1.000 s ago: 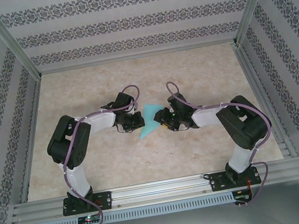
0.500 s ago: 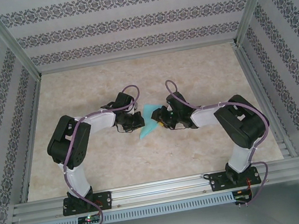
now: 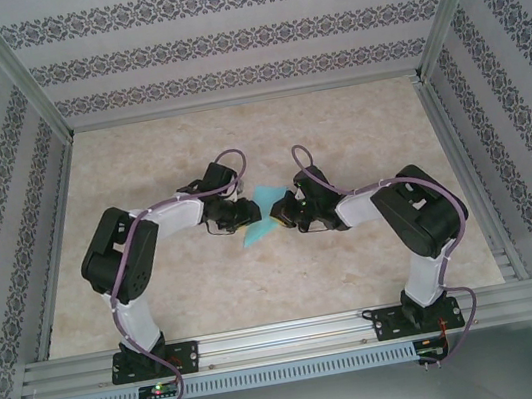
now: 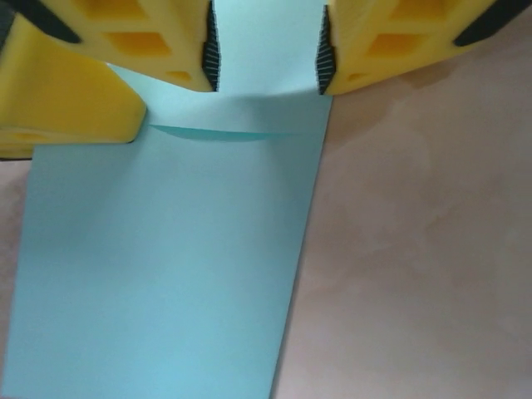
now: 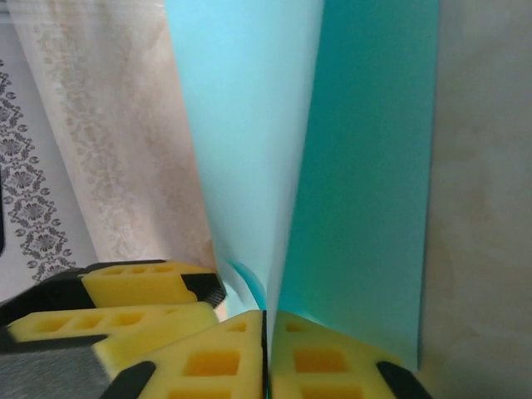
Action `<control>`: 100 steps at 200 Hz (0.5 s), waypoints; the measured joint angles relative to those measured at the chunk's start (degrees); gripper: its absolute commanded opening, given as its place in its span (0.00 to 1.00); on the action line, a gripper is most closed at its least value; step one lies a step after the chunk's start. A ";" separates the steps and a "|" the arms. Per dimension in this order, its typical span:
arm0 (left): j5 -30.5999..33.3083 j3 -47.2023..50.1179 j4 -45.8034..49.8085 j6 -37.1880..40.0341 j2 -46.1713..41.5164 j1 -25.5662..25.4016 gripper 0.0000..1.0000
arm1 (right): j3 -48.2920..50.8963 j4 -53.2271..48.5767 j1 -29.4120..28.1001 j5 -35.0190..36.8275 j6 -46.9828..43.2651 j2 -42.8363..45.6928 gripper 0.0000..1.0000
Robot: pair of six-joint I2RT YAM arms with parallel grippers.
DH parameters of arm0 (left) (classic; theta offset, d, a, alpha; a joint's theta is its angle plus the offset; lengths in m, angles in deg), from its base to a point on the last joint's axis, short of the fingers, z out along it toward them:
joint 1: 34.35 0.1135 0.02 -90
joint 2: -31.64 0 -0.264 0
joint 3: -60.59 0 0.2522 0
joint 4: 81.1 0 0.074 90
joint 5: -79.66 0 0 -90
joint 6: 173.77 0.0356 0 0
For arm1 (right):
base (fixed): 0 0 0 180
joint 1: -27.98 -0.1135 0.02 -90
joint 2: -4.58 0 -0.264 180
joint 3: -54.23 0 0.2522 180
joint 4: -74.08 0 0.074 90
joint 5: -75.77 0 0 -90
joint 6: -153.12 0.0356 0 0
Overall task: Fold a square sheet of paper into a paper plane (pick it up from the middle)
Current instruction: Fourth fold the wing at the center of the table.
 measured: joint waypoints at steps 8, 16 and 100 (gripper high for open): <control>0.35 0.00 0.61 -0.02 -0.92 0.39 0.52 | 0.00 -0.15 0.07 0.04 -0.15 0.11 0.03; 0.79 0.02 1.16 -0.17 -2.25 0.96 0.56 | 0.00 -0.79 0.15 0.24 -0.55 0.52 0.02; 3.93 3.56 -1.07 1.44 -19.28 6.05 0.95 | -4.70 -16.98 1.95 8.68 -8.98 16.48 0.01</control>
